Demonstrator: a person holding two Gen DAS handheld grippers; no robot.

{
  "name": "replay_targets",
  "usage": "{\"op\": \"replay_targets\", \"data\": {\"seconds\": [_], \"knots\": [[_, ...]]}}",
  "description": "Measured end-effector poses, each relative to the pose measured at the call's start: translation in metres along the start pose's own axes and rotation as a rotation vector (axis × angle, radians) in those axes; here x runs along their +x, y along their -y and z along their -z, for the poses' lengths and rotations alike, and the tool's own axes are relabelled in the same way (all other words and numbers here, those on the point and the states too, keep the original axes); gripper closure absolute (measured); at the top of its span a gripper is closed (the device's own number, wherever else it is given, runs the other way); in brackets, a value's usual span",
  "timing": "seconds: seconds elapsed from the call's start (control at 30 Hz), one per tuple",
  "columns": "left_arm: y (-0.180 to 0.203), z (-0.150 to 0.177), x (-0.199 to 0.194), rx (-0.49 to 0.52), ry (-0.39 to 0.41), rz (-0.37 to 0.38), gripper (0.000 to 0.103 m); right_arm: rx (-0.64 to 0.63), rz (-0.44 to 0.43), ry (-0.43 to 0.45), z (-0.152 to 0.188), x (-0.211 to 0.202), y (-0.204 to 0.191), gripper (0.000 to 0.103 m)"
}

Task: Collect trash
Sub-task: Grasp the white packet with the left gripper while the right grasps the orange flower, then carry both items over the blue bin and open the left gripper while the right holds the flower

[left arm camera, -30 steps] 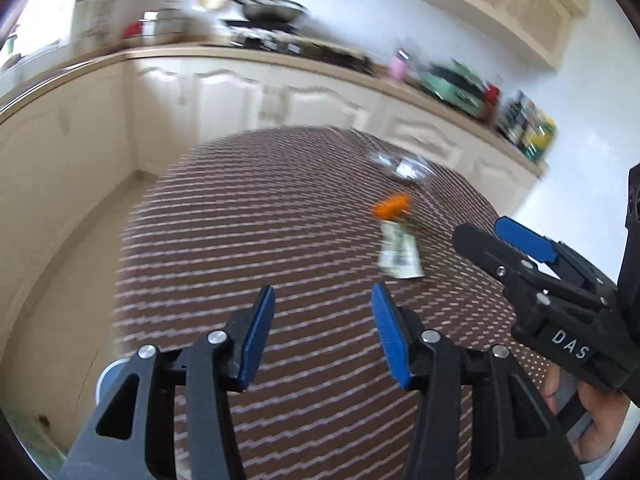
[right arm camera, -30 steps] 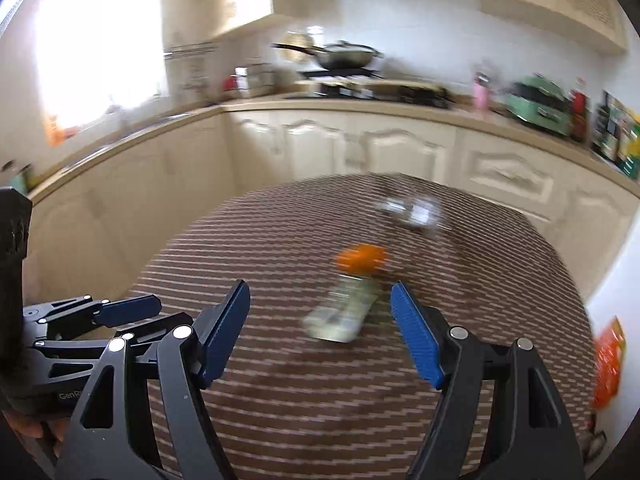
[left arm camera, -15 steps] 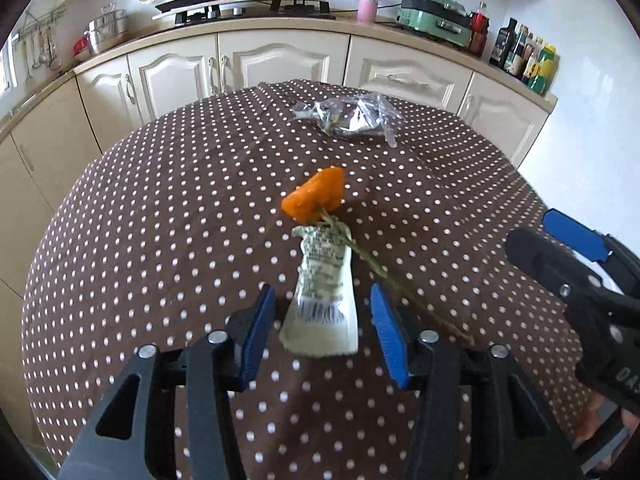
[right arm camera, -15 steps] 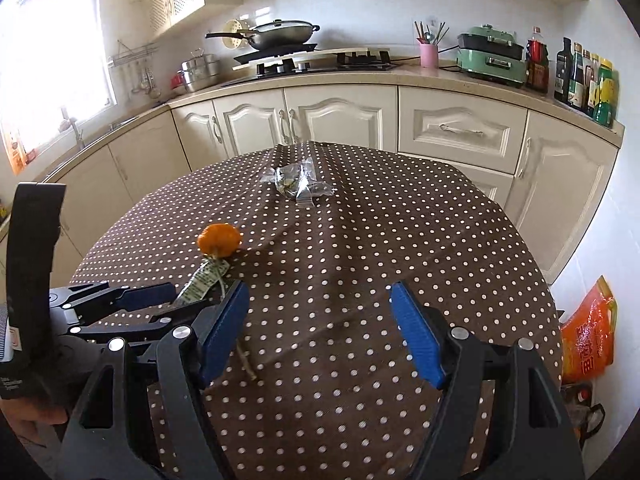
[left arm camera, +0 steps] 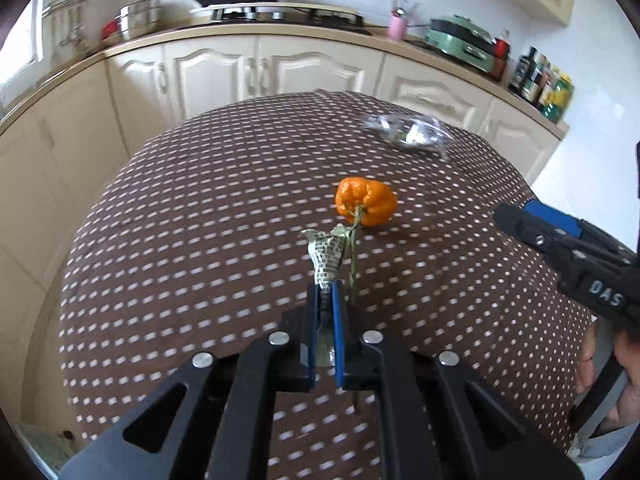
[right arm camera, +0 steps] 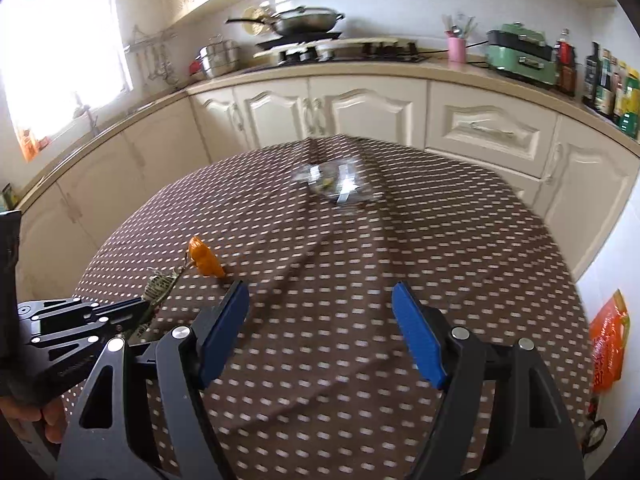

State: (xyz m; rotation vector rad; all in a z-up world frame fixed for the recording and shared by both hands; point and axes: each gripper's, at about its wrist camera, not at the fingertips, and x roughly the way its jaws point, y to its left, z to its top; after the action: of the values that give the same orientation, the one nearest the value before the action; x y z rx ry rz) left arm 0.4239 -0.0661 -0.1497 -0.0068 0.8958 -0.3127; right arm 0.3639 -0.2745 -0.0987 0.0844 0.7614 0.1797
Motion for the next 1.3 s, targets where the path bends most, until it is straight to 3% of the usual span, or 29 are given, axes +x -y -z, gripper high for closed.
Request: {"op": "replay_targets", "data": {"seconds": [0.4, 0.43, 0.47, 0.5, 0.57, 0.7, 0.9, 1.1, 1.3], "knots": [[-0.033, 0.027, -0.022, -0.013, 0.008, 0.023, 0.097, -0.017, -0.238, -0.131, -0.011, 0.047, -0.094, 0.032], [-0.036, 0.029, -0.023, -0.015, 0.007, 0.026, 0.097, -0.014, -0.247, -0.147, -0.01, 0.051, -0.099, 0.035], [-0.037, 0.03, -0.024, -0.014, 0.006, 0.032, 0.097, -0.017, -0.252, -0.168, -0.008, 0.058, -0.106, 0.053], [-0.039, 0.032, -0.026, -0.012, 0.011, 0.035, 0.097, -0.023, -0.246, -0.181, -0.007, 0.061, -0.11, 0.065], [-0.042, 0.035, -0.027, -0.013, 0.012, 0.035, 0.097, -0.03, -0.234, -0.191, -0.005, 0.066, -0.114, 0.071], [-0.06, 0.043, -0.039, -0.045, 0.033, 0.021, 0.097, -0.063, -0.196, -0.113, -0.004, 0.047, -0.125, 0.073], [-0.114, 0.063, -0.077, -0.159, 0.096, -0.023, 0.097, -0.119, -0.252, -0.066, -0.005, 0.02, -0.168, 0.073], [-0.189, 0.104, -0.124, -0.3, 0.142, -0.127, 0.097, -0.218, -0.374, -0.094, 0.022, 0.018, -0.263, 0.073], [-0.26, 0.153, -0.146, -0.43, 0.113, -0.226, 0.097, -0.309, -0.454, -0.157, 0.061, 0.035, -0.353, 0.073]]}}
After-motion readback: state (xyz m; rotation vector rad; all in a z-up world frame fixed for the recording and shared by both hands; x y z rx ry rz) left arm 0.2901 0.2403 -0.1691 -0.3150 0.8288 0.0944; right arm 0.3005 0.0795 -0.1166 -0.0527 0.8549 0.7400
